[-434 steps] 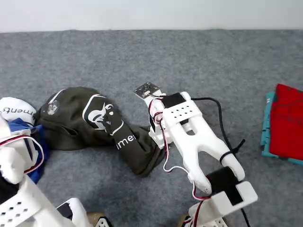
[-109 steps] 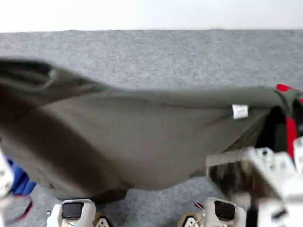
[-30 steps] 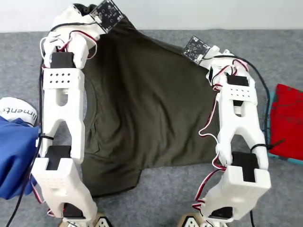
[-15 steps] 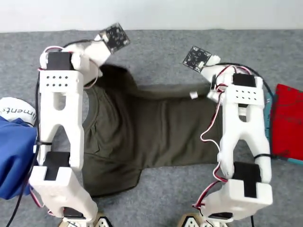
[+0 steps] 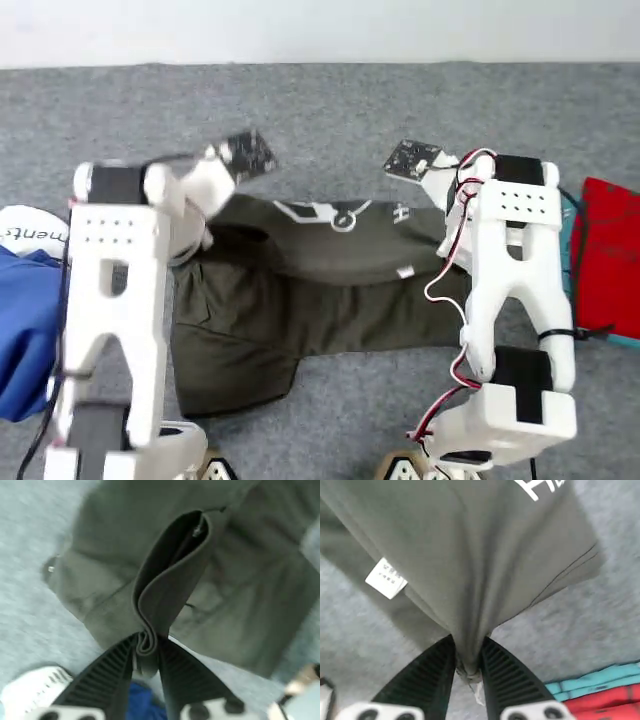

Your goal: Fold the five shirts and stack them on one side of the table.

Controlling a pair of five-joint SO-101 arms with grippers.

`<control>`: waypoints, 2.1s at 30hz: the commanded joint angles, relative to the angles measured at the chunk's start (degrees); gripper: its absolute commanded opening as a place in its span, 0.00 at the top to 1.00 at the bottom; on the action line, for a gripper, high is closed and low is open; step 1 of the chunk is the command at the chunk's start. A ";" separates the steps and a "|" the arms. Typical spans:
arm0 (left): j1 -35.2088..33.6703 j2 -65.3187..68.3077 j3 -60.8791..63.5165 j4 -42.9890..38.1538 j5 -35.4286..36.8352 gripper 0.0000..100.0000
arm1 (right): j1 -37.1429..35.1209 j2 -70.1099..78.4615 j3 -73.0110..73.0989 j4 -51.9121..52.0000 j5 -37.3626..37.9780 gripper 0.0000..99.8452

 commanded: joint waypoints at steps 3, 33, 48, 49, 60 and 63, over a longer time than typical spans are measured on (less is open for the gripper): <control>0.09 -14.42 18.24 -2.37 0.18 0.99 | 2.59 -2.86 1.58 1.54 0.70 0.99; -10.55 -57.58 47.60 -5.80 -2.11 0.84 | 4.97 -3.38 1.23 14.55 0.53 0.82; -10.29 -57.14 44.35 -18.46 13.19 0.96 | 0.57 -2.86 -10.55 12.88 -16.35 0.83; -10.29 -55.21 43.74 -19.43 13.71 0.98 | 0.13 -2.86 -10.73 12.09 -18.46 0.83; -8.79 -26.02 29.32 -29.45 26.37 0.99 | -3.21 0.75 -9.67 -7.08 -39.91 0.97; -5.71 -17.76 24.75 -29.27 28.40 0.99 | -3.38 4.53 -9.85 -9.89 -42.55 0.99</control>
